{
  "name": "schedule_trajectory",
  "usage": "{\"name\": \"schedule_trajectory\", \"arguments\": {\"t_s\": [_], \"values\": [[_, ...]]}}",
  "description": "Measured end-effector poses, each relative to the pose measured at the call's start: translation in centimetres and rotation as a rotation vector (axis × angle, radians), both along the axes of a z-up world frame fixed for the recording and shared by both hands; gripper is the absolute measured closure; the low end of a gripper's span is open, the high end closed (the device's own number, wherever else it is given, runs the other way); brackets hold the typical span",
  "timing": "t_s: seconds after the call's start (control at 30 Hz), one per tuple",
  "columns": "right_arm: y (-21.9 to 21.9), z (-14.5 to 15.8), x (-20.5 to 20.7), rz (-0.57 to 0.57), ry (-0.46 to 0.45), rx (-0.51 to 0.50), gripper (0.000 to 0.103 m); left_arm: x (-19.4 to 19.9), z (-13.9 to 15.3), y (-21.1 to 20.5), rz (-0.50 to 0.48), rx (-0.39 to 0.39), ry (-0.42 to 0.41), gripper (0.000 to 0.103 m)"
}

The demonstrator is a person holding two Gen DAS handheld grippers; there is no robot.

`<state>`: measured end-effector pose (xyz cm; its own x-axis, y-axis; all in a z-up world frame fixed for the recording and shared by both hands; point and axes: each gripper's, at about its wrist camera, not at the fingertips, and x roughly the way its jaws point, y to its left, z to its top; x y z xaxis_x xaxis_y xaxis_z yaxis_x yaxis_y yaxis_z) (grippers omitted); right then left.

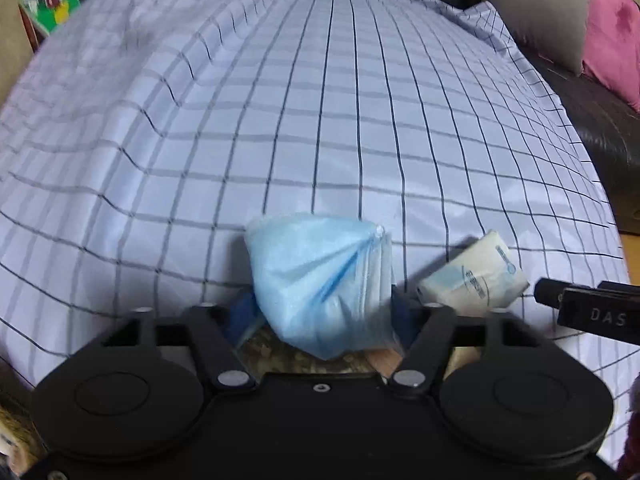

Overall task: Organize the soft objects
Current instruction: 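Lift the tissue pack with the right tool while the left tool lifts the mask, then carry the tissue pack and mask over the basket with both tools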

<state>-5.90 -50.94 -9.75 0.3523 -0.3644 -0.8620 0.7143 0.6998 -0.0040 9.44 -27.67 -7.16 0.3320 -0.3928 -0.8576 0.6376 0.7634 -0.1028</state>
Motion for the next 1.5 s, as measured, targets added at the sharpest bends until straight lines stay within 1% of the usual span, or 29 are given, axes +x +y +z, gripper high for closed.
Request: {"name": "schedule_trajectory", "arguments": {"t_s": [0.03,0.07,0.13,0.2,0.27,0.33,0.43,0.63,0.73,0.77,0.8,0.83,0.9,0.97,1.07,1.13,1.23,1.33,1.43,1.5], "values": [[0.2,0.1,-0.2,0.011,-0.013,-0.001,0.018,0.0,0.0,0.1,0.001,-0.003,0.007,0.046],[0.4,0.3,-0.2,0.020,-0.024,-0.009,0.011,0.0,0.1,0.3,0.001,-0.004,0.002,0.047],[1.0,0.8,0.1,0.027,-0.042,-0.050,0.000,-0.1,0.6,0.7,0.016,0.001,-0.025,0.047],[2.0,1.5,0.6,0.032,-0.053,-0.079,0.001,0.1,1.2,1.3,0.035,-0.013,-0.036,0.047],[2.5,1.7,1.2,0.061,-0.060,-0.057,0.001,0.4,2.0,2.1,0.055,-0.030,-0.035,0.047],[3.1,1.7,1.9,0.085,-0.066,-0.036,0.001,0.6,2.5,2.8,0.075,-0.032,-0.050,0.047],[4.1,1.1,3.5,0.131,-0.053,-0.015,0.001,1.1,2.7,3.4,0.102,-0.008,-0.075,0.047],[7.2,0.1,6.8,0.212,-0.005,-0.024,0.001,1.8,2.5,4.8,0.123,0.018,-0.075,0.047],[8.0,-1.1,8.3,0.239,0.054,-0.050,0.002,1.9,2.7,5.6,0.128,0.025,-0.080,0.047],[8.1,-1.6,8.8,0.243,0.084,-0.055,0.004,1.8,2.8,5.8,0.129,0.027,-0.083,0.047],[8.2,-2.1,9.2,0.246,0.112,-0.061,0.007,1.7,2.8,6.0,0.129,0.029,-0.086,0.047],[8.3,-2.6,9.4,0.254,0.134,-0.066,0.020,1.6,2.9,6.3,0.127,0.032,-0.088,0.047],[8.6,-3.1,9.3,0.260,0.133,-0.069,0.023,1.3,3.1,6.7,0.120,0.036,-0.094,0.047],[8.4,-2.8,9.1,0.244,0.123,-0.067,0.025,1.0,3.3,7.2,0.115,0.041,-0.103,0.047],[7.0,-1.5,8.3,0.172,0.112,-0.120,0.024,0.5,3.9,8.2,0.106,0.046,-0.121,0.047],[5.7,-0.7,7.3,0.093,0.099,-0.123,0.024,0.0,4.5,9.0,0.103,0.044,-0.131,0.047],[3.6,0.3,5.2,-0.012,0.097,-0.100,0.024,-0.7,5.4,10.4,0.094,0.028,-0.135,0.047],[2.8,1.2,2.3,-0.065,0.139,-0.119,0.024,-1.3,6.3,12.0,0.092,0.015,-0.140,0.047],[2.9,1.9,0.4,-0.091,0.201,-0.142,0.024,-1.9,7.2,13.1,0.092,-0.001,-0.145,0.047],[3.4,2.5,-1.1,-0.103,0.229,-0.138,0.024,-2.3,7.9,13.9,0.086,-0.022,-0.143,0.047]]}}
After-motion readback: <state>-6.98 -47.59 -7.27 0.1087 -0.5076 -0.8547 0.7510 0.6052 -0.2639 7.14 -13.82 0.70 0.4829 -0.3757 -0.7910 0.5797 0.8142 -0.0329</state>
